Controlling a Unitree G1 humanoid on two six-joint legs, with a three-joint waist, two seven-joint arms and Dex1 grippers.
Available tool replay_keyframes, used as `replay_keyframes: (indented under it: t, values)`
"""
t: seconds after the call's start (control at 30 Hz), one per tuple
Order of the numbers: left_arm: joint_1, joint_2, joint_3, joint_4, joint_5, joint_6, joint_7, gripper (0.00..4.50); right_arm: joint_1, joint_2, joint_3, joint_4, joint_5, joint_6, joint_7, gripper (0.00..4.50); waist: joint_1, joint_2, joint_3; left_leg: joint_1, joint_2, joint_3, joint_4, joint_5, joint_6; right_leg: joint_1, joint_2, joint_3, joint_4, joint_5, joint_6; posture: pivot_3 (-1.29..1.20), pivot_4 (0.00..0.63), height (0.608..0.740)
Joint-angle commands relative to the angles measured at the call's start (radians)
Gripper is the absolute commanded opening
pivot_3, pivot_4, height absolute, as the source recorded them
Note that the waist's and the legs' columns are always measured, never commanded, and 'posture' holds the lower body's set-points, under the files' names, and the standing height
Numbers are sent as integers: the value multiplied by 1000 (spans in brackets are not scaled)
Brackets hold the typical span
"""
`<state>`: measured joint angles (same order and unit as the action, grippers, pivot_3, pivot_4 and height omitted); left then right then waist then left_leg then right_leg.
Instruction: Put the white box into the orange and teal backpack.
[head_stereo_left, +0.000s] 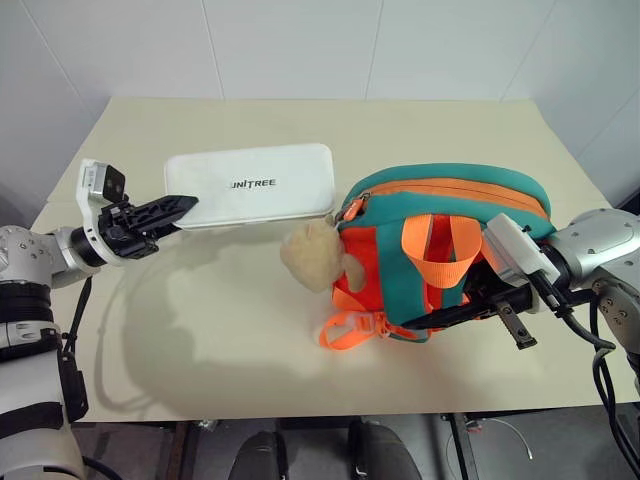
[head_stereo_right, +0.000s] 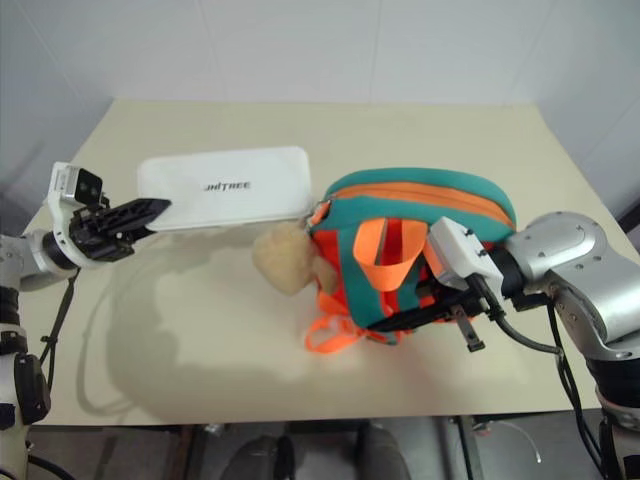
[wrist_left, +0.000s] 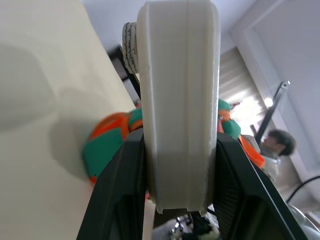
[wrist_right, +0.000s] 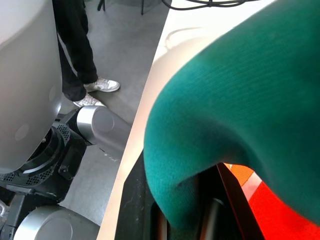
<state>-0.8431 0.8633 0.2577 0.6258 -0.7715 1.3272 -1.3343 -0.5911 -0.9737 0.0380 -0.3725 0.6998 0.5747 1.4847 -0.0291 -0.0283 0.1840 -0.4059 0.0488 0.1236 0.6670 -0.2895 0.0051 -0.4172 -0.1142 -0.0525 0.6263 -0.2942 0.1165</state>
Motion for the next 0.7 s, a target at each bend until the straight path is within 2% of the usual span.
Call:
replay_keyframes:
  t: [0.03,0.13,0.33,0.7]
  values:
    - [14,15,12,-64,-30,-5,-27,1379,-22,2,-4,3,-4,-11,6,556,1,0,0,0,0,0,0,0,0,0,0,0,0,0,0,0,150,740]
    - [22,16,3,-85,-28,-24,-44,1379,-25,4,-3,7,-6,-12,11,556,2,0,0,0,0,0,1,0,0,0,0,0,0,0,0,0,150,740]
    - [58,-4,-34,-162,-2,-178,-107,1379,-30,11,-2,14,-9,-13,9,556,3,0,0,0,0,0,1,0,0,0,-1,0,0,0,0,0,150,740]
    - [34,-27,-143,-154,110,-427,-167,1379,-34,16,-1,16,-18,-12,-1,556,5,0,0,0,0,0,1,0,0,1,-1,0,0,0,0,0,150,740]
